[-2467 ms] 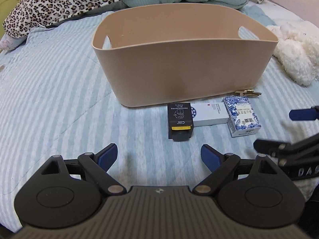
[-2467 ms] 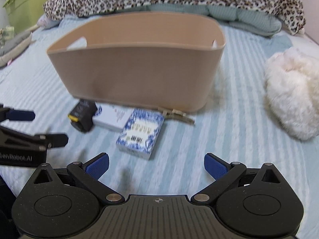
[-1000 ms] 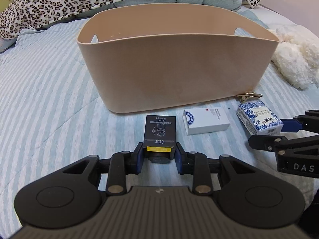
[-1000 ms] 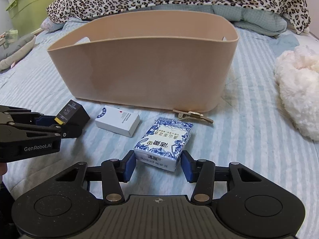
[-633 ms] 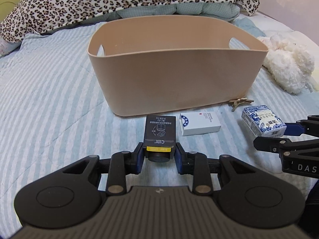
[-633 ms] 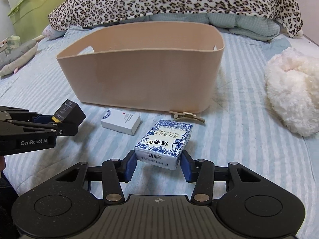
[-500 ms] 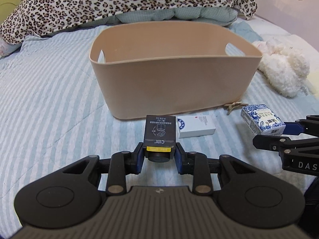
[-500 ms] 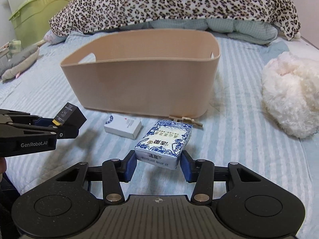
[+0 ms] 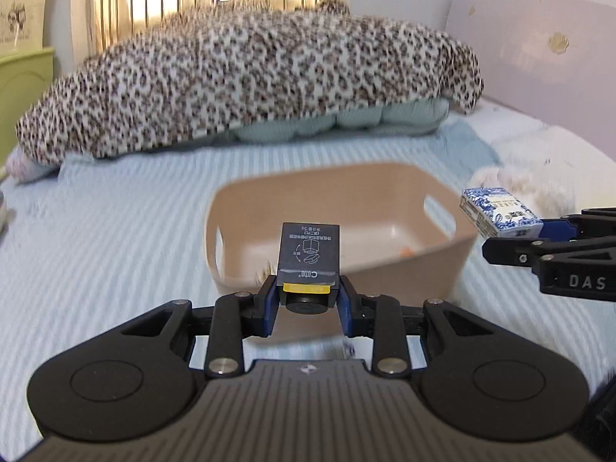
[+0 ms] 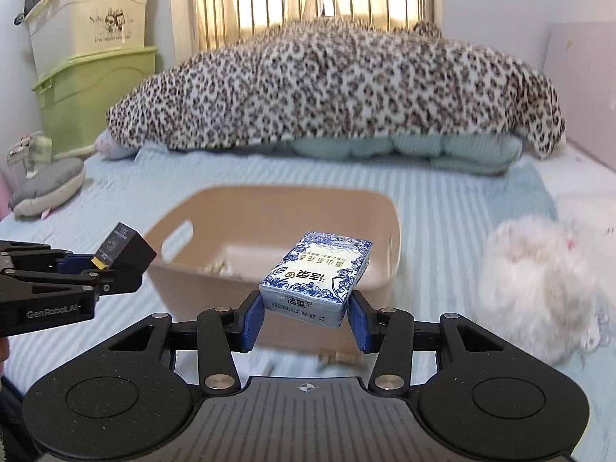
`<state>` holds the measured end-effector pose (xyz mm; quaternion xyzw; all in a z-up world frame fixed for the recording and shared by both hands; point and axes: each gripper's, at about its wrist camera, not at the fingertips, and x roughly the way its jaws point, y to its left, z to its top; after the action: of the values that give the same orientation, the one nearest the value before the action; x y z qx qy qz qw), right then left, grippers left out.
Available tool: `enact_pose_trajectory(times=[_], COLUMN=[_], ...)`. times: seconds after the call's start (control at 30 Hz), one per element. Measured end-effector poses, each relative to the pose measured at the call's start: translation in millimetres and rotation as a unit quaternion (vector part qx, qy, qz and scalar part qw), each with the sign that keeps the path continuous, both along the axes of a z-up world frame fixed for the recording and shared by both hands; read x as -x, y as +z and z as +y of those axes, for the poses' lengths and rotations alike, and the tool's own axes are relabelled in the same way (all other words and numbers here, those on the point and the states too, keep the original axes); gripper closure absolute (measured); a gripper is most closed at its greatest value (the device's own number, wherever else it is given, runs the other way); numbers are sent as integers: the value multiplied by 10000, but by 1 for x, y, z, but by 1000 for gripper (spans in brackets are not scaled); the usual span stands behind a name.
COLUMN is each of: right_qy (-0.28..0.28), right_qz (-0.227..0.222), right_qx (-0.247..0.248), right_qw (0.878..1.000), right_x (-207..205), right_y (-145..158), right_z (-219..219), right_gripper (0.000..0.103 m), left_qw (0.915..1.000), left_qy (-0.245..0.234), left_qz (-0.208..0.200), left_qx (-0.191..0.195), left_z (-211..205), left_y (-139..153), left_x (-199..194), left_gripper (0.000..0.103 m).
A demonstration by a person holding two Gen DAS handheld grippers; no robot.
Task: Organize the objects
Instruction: 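Carry both boxes over the basket and open both tools to drop them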
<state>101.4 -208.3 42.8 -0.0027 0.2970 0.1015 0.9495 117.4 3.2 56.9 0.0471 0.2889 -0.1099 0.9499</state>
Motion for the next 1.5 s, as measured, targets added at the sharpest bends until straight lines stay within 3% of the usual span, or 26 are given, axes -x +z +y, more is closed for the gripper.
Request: enact_pose_trajectory(times=[0.2,0.4,0.77,0.9,1.03,1.17,1.23,1.4,1.5], right_qy=[9,4,-2,-13,9,39,17,-33,-11], right_qz=[-220,-219,254,545,736,778,758,453,361], right_qx=[191,287,520,519,545,536,480,483,413], right_qw=[9996,9993,9983,9972,9958,9955,9960,9978,9985], right_x=[-24,-52,-115,-128,-132,-127,-124,-102,-88], right_y=[13,8,-31,-45,-57,-60,-55,-33,-18], right_z=[9,21,39,39,41,40,36,25,17], right_gripper=[59,59,59,59,58,58,52,39,26], left_qw=[9998,9995,9933,9888,9877,9888,9899,9931,9938], left_qy=[116,320,837,942,977,946,965,902,836], left_qz=[-152,-44,754,1149,1144,1141,1029,730,730], left_qx=[42,-62,-256,-110,-420,-161,-146,-165,-89], left_z=[-2,-7,-7,-3,-8,-3,-3,-4,-4], left_y=[12,0,-49,-64,-66,-58,-49,-18,-5], left_x=[-26,-58,-117,-127,-129,-128,-124,-103,-90], left_gripper=[70,70,70,70,70,70,68,28,25])
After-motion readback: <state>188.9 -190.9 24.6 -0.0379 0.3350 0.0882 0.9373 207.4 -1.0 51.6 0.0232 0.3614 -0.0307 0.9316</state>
